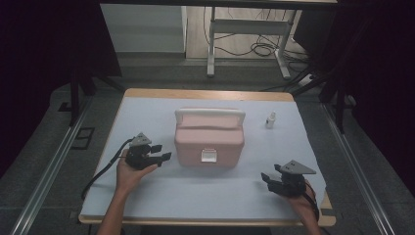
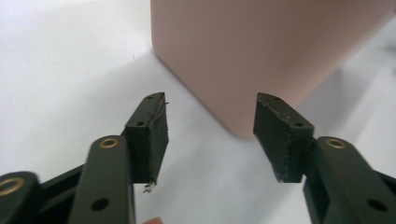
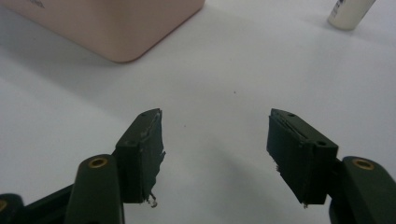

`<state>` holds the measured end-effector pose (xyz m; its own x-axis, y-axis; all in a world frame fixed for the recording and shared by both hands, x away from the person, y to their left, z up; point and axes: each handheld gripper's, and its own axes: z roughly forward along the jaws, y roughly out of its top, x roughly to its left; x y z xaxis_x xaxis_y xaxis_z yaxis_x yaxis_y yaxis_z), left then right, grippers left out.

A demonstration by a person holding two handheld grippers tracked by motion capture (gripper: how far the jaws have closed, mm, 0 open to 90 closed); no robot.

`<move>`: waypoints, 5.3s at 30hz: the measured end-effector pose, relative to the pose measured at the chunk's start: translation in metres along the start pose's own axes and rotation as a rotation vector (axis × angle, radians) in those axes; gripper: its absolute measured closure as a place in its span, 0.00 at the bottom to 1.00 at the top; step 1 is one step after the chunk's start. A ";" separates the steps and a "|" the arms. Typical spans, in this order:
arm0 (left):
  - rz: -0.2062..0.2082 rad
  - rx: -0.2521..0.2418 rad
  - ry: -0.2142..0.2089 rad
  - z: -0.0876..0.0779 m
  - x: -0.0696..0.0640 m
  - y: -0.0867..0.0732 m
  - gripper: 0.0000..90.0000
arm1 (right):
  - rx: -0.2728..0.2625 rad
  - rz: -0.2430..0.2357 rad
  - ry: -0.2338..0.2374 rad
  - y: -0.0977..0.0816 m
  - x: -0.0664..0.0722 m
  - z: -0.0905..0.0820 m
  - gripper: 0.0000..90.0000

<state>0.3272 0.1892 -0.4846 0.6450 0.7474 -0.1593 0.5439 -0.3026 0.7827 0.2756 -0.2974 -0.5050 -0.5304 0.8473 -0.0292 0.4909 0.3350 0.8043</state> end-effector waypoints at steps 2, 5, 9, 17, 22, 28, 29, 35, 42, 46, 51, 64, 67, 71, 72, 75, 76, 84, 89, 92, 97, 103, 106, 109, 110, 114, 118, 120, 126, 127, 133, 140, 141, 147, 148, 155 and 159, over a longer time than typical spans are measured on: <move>0.003 -0.006 -0.004 -0.004 -0.001 -0.006 0.47 | 0.022 0.013 0.000 0.002 -0.002 0.000 0.39; 0.021 -0.012 -0.010 -0.007 -0.004 -0.017 0.46 | 0.056 0.041 0.007 0.008 -0.005 0.001 0.39; 0.034 0.004 0.005 -0.007 -0.004 -0.021 0.45 | 0.096 0.060 -0.020 0.021 -0.011 0.002 0.39; 0.020 -0.012 -0.011 -0.011 -0.006 -0.028 0.45 | 0.238 0.089 -0.035 0.061 -0.030 0.006 0.40; 0.013 -0.008 -0.011 -0.011 -0.006 -0.029 0.45 | 0.337 0.108 -0.066 0.094 -0.051 0.017 0.41; 0.008 -0.010 -0.007 -0.011 -0.005 -0.029 0.45 | 0.430 0.131 -0.086 0.128 -0.071 0.038 0.41; 0.008 -0.010 -0.007 -0.010 -0.006 -0.029 0.45 | 0.439 0.136 -0.087 0.132 -0.073 0.042 0.41; 0.004 -0.004 -0.009 -0.007 -0.006 -0.030 0.45 | 0.479 0.147 -0.111 0.154 -0.087 0.065 0.42; 0.008 0.005 -0.008 -0.005 -0.006 -0.031 0.45 | 0.502 0.182 -0.162 0.175 -0.109 0.094 0.45; 0.009 0.009 -0.012 -0.004 -0.006 -0.031 0.45 | 0.521 0.192 -0.189 0.182 -0.117 0.110 0.45; 0.010 0.008 -0.011 -0.003 -0.006 -0.031 0.45 | 0.513 0.225 -0.197 0.182 -0.128 0.129 0.46; 0.012 0.010 -0.008 -0.003 -0.006 -0.031 0.45 | 0.534 0.245 -0.198 0.173 -0.139 0.159 0.57; 0.011 0.008 -0.007 -0.004 -0.006 -0.031 0.45 | 0.537 0.242 -0.198 0.172 -0.139 0.161 0.61; 0.011 0.006 -0.008 -0.004 -0.006 -0.031 0.45 | 0.561 0.224 -0.194 0.171 -0.140 0.161 0.67; 0.011 0.006 -0.009 -0.004 -0.006 -0.031 0.45 | 0.563 0.215 -0.195 0.171 -0.139 0.160 0.67; 0.011 0.003 -0.010 -0.004 -0.006 -0.031 0.45 | 0.573 0.197 -0.180 0.171 -0.138 0.156 0.67; 0.010 0.002 -0.011 -0.004 -0.006 -0.030 0.45 | 0.574 0.186 -0.170 0.172 -0.137 0.154 0.67; 0.007 -0.003 -0.016 -0.005 -0.006 -0.030 0.46 | 0.556 0.089 -0.111 0.178 -0.112 0.123 0.68; 0.008 -0.003 -0.014 -0.005 -0.006 -0.030 0.46 | 0.536 0.054 -0.067 0.173 -0.095 0.106 0.68; 0.009 -0.001 -0.014 -0.005 -0.006 -0.031 0.46 | 0.544 0.026 -0.035 0.165 -0.082 0.098 0.68; 0.009 -0.001 -0.016 -0.006 -0.007 -0.031 0.46 | 0.558 -0.021 0.009 0.153 -0.064 0.089 0.68; 0.010 0.003 -0.015 -0.005 -0.007 -0.031 0.46 | 0.565 -0.078 0.053 0.141 -0.044 0.081 0.67; 0.011 0.004 -0.014 -0.005 -0.008 -0.031 0.46 | 0.567 -0.099 0.064 0.136 -0.036 0.079 0.67; 0.010 0.008 -0.014 -0.004 -0.009 -0.032 0.46 | 0.573 -0.112 0.078 0.131 -0.031 0.080 0.67; 0.011 0.009 -0.014 -0.004 -0.009 -0.032 0.46 | 0.578 -0.118 0.082 0.129 -0.030 0.081 0.67; 0.010 0.008 -0.014 -0.004 -0.009 -0.032 0.46 | 0.588 -0.134 0.088 0.121 -0.024 0.084 0.67; 0.011 0.010 -0.011 -0.004 -0.009 -0.032 0.46 | 0.579 -0.147 0.077 0.119 -0.022 0.081 0.66; 0.011 0.009 -0.011 -0.004 -0.009 -0.032 0.46 | 0.582 -0.146 0.077 0.119 -0.022 0.080 0.62; 0.011 0.010 -0.011 -0.004 -0.010 -0.033 0.46 | 0.488 -0.117 0.065 0.125 -0.026 0.060 0.49; 0.011 0.010 -0.011 -0.004 -0.010 -0.033 0.46 | 0.462 -0.110 0.063 0.128 -0.027 0.054 0.48; 0.008 0.011 -0.010 -0.004 -0.010 -0.033 0.46 | 0.309 -0.083 0.074 0.136 -0.025 0.019 0.46; 0.013 0.012 -0.010 -0.003 -0.010 -0.033 0.46 | 0.220 -0.075 0.132 0.130 -0.017 -0.005 0.53; 0.014 0.013 -0.009 -0.003 -0.010 -0.033 0.46 | 0.207 -0.076 0.144 0.129 -0.015 -0.006 0.54; 0.012 0.017 -0.007 -0.002 -0.011 -0.034 0.46 | 0.158 -0.091 0.226 0.112 0.001 -0.010 0.60; 0.010 0.017 -0.006 -0.002 -0.012 -0.034 0.46 | 0.155 -0.092 0.239 0.110 0.003 -0.010 0.61; 0.012 0.012 -0.011 -0.003 -0.012 -0.034 0.46 | 0.127 -0.079 0.304 0.084 0.020 -0.003 0.65; 0.012 0.011 -0.014 -0.003 -0.012 -0.034 0.45 | 0.112 -0.057 0.311 0.066 0.026 0.007 0.65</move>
<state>0.2990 0.1925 -0.5073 0.6588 0.7354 -0.1585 0.5422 -0.3181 0.7778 0.2988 -0.2505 -0.4566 -0.7362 0.6652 0.1243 0.5180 0.4357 0.7361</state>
